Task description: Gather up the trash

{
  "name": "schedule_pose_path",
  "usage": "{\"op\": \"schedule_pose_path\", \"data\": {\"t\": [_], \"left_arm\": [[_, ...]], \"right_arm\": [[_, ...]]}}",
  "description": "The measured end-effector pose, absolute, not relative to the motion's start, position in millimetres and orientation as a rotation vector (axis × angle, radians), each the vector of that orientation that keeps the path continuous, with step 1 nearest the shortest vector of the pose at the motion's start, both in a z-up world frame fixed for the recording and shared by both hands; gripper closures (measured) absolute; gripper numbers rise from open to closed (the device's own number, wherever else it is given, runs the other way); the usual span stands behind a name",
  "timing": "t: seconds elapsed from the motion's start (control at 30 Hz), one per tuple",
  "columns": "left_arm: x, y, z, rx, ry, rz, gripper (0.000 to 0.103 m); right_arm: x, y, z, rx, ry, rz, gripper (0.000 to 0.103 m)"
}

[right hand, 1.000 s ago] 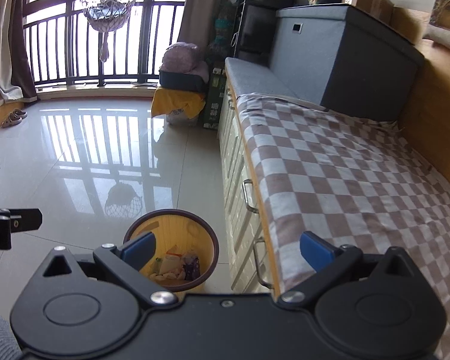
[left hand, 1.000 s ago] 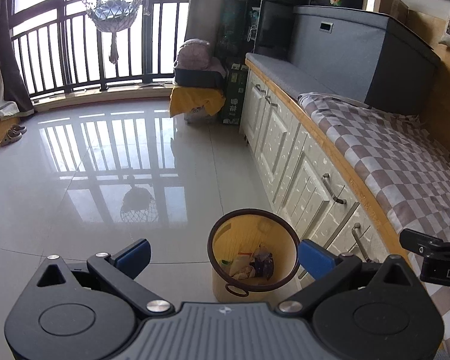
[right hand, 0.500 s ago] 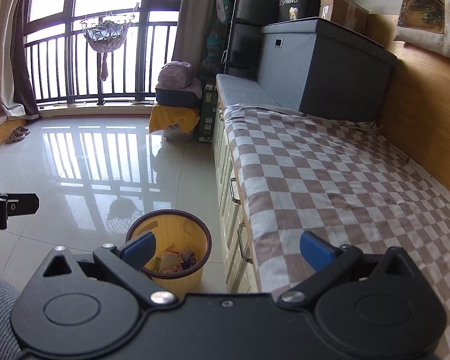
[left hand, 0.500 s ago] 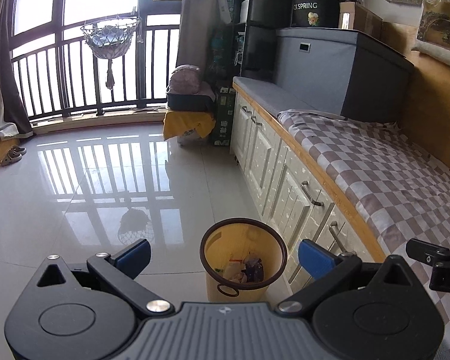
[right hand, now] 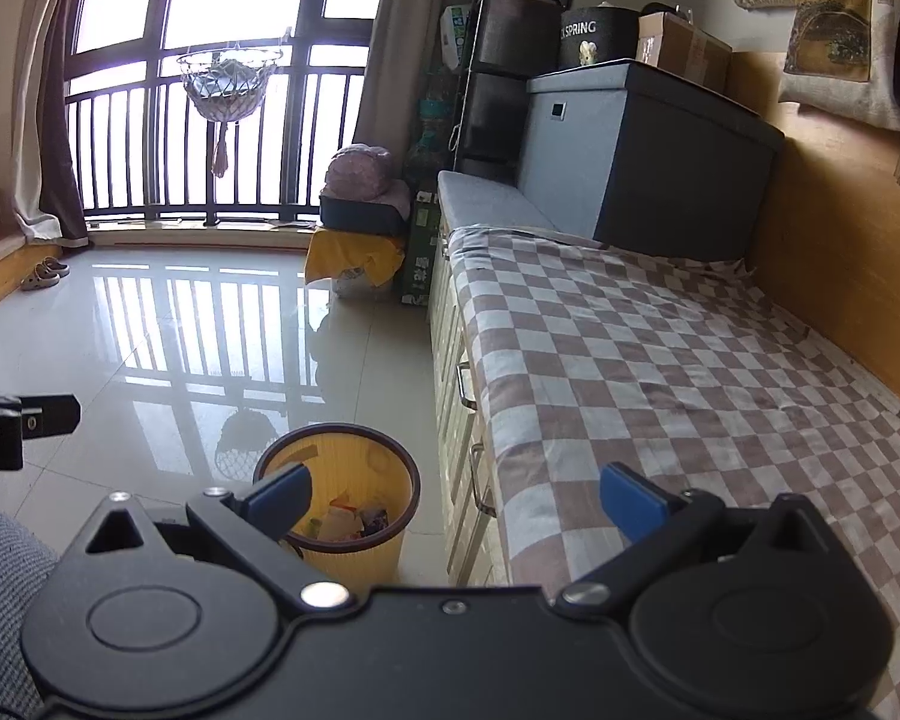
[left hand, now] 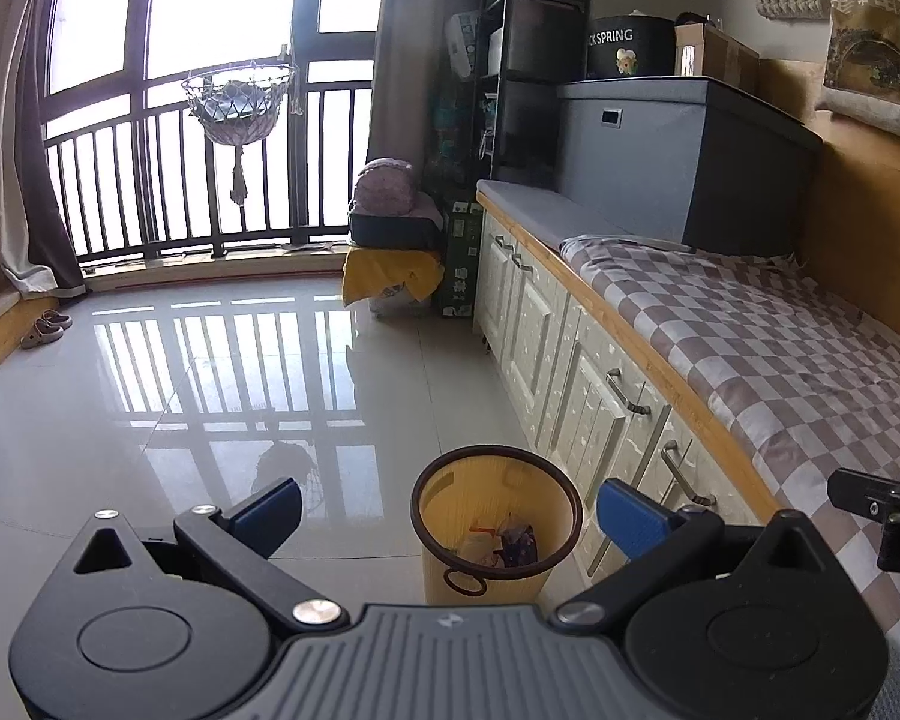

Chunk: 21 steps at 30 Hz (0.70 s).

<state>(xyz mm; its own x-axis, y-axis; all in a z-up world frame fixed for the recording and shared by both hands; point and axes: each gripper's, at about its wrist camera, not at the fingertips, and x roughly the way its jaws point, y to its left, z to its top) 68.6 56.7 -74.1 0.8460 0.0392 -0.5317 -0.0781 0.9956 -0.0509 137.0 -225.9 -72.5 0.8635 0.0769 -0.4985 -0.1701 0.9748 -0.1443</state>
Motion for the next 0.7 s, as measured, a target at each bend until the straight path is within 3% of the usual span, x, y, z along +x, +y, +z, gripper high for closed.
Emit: {"op": "schedule_pose_path", "data": {"t": [0.7], "left_arm": [[58.1, 49.9, -92.4, -0.052, 0.586, 0.038, 0.000]], "right_arm": [[131.1, -229.5, -90.5, -0.175, 0.492, 0.124, 0.000]]}}
